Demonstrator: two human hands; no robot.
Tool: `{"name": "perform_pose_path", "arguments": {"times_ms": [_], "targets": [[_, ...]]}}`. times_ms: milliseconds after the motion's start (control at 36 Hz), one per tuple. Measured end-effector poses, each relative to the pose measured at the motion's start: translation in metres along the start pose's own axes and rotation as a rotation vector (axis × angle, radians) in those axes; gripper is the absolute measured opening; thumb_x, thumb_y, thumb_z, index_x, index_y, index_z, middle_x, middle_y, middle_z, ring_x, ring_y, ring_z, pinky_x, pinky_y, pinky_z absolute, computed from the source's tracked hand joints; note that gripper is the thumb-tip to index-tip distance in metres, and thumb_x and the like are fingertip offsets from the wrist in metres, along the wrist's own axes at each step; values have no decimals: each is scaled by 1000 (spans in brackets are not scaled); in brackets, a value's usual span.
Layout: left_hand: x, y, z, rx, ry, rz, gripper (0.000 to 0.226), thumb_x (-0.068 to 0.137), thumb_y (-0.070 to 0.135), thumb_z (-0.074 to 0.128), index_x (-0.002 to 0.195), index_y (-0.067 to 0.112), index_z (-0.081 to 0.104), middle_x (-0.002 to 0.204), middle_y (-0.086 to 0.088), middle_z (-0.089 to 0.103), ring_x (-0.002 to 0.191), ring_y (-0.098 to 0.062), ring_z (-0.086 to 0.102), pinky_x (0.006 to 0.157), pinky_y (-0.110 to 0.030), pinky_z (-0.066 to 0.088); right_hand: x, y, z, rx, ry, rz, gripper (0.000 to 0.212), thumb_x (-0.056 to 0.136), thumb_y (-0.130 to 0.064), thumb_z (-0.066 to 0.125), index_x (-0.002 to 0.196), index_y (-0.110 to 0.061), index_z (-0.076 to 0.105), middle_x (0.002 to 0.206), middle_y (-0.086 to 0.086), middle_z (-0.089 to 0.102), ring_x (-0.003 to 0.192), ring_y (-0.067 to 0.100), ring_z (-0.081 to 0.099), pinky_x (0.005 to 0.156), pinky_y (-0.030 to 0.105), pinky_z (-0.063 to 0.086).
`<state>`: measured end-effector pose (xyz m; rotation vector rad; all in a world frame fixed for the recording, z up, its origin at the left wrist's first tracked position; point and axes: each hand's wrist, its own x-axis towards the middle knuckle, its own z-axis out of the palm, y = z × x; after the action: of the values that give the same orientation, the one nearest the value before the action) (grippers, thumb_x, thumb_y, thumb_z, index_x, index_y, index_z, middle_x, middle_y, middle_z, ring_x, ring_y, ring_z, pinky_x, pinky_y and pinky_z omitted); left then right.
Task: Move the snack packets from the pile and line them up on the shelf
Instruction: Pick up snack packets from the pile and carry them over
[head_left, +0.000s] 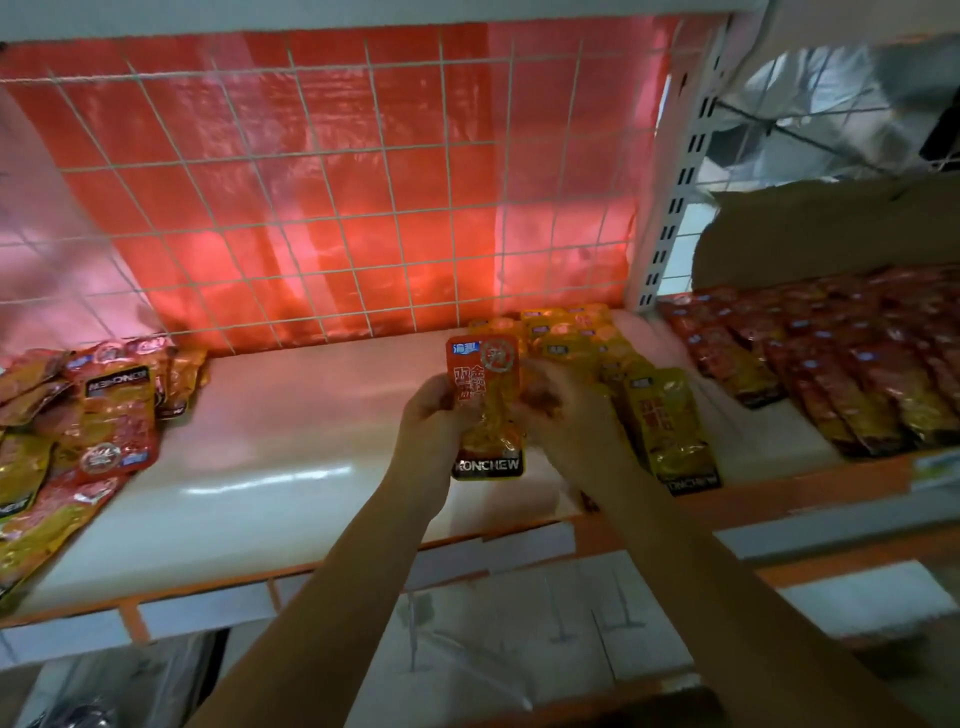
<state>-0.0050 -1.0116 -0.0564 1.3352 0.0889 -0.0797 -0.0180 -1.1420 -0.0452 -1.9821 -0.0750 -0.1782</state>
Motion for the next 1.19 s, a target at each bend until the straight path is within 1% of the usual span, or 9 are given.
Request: {"name": "perform_pose_path", "arguments": {"times_ms": [194,306,417,556,694,833,972,1056,1194], "targets": [[-6,-11,79,119,-88,119,26,84,-11,51,95,9,63,83,-8,65,77,-20,59,72,-34,50,0,27,-71,213,99,25,56,73,8,69,116,-25,52,86,-5,61,79,8,59,72,24,52],[2,-23,124,504,-69,339,17,88,6,60,90,23,62,67,13,58,66,-10,51,60,-20,37,9,52,-130,314,170,3,62,74,16,62,105,-37,54,76,5,57,69,9,57,62,23,51],[5,-34,161,1010,-1,554,32,90,12,58,122,10,59,102,-10,61,90,-22,55,67,-22,32,19,86,-195,199,228,-61,68,72,17,59,105,-43,53,77,12,52,73,17,52,65,25,46],[1,-48,197,1274,56,614,38,84,20,54,118,6,62,111,-21,61,103,-40,55,80,-41,46,27,128,-242,-177,215,-14,45,80,1,63,117,-26,64,87,0,56,81,14,54,70,24,43],[-5,-60,216,1293,51,638,28,83,7,65,110,2,65,106,-22,62,99,-44,55,81,-41,45,34,144,-246,-492,95,22,33,82,-4,60,111,-15,68,104,9,66,96,24,60,76,25,43],[-7,-60,221,1294,63,611,41,79,24,48,109,2,66,105,-20,63,98,-42,56,81,-42,46,27,143,-248,-833,88,-31,27,84,-14,56,109,-14,66,113,12,58,113,29,44,93,32,39],[-6,-60,220,1305,95,628,29,86,12,59,113,4,65,109,-19,62,102,-41,53,82,-41,44,19,142,-244,-951,38,-39,41,88,-22,56,129,-19,53,134,10,39,129,29,29,110,40,29],[-7,-58,213,1352,108,670,25,82,11,61,105,2,67,99,-19,64,94,-42,57,75,-42,47,17,136,-234,-847,70,-159,36,89,-17,56,125,-16,57,127,9,46,122,28,35,103,36,33],[-10,-50,182,1335,123,642,36,79,22,49,102,2,68,94,-22,65,87,-45,58,69,-47,50,19,113,-196,-612,101,-390,29,64,-3,52,85,-4,72,85,16,60,84,39,57,70,43,53]]}}
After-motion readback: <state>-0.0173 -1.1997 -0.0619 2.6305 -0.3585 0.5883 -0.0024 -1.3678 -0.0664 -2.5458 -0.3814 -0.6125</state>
